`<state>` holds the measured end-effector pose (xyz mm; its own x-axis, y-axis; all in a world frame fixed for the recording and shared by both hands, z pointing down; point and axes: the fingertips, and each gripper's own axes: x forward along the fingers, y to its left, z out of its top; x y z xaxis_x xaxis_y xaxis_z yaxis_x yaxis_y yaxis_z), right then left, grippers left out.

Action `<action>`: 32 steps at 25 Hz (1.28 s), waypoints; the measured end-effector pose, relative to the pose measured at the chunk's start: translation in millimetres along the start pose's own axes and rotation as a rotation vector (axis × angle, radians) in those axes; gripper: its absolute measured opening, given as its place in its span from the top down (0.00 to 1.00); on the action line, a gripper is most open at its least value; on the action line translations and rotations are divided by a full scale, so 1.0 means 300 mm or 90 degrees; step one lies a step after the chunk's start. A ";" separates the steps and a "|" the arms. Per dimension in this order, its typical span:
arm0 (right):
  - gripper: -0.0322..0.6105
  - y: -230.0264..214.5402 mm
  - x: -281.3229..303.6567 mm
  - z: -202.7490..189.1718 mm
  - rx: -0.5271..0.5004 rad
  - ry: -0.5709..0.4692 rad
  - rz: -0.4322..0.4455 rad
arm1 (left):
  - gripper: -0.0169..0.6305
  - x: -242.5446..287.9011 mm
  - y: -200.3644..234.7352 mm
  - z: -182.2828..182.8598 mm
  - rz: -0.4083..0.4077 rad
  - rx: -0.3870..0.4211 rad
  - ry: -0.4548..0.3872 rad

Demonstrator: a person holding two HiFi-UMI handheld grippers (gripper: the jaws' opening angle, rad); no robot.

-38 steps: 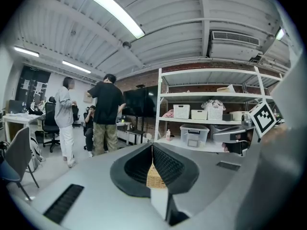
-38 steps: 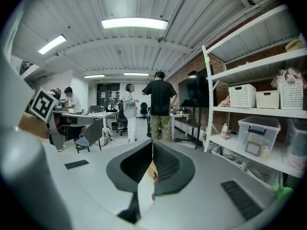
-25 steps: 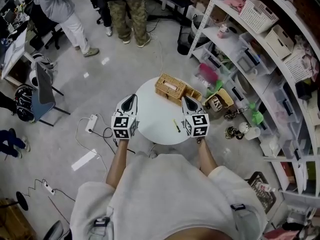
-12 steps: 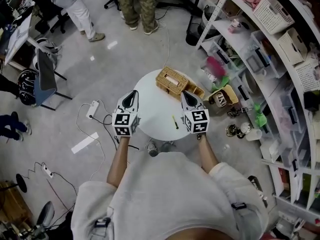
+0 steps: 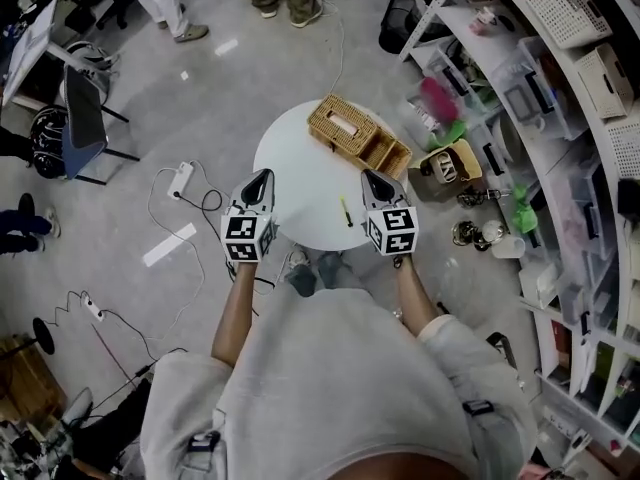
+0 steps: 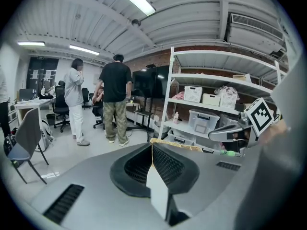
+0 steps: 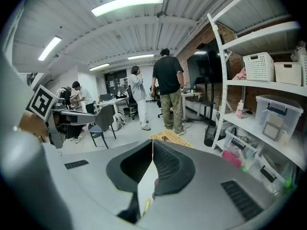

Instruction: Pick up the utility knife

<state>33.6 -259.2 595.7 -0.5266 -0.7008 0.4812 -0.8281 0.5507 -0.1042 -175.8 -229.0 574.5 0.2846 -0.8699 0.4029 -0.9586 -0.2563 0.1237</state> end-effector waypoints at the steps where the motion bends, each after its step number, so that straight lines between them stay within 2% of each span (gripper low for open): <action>1: 0.90 0.002 -0.003 -0.022 0.003 0.007 0.001 | 0.94 -0.006 -0.005 -0.019 0.001 -0.003 0.006; 18: 0.90 0.110 -0.078 -0.441 0.049 0.152 0.036 | 0.94 -0.106 -0.110 -0.355 -0.002 -0.060 0.115; 22: 0.89 0.151 -0.093 -0.528 0.045 0.186 0.062 | 0.94 -0.122 -0.130 -0.426 -0.011 -0.064 0.135; 23: 0.87 0.162 -0.094 -0.547 0.046 0.192 0.070 | 0.94 -0.125 -0.133 -0.436 -0.012 -0.064 0.138; 25: 0.65 0.179 -0.096 -0.584 0.049 0.205 0.085 | 0.94 -0.128 -0.138 -0.453 -0.013 -0.065 0.145; 32: 0.62 0.178 -0.106 -0.678 0.043 0.240 0.076 | 0.94 -0.130 -0.143 -0.475 -0.009 -0.072 0.150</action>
<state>45.1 -115.3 752.0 -0.5230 -0.4114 0.7465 -0.7825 0.5789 -0.2292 -145.2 -124.1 682.6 0.3035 -0.7411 0.5989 -0.9518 -0.2068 0.2265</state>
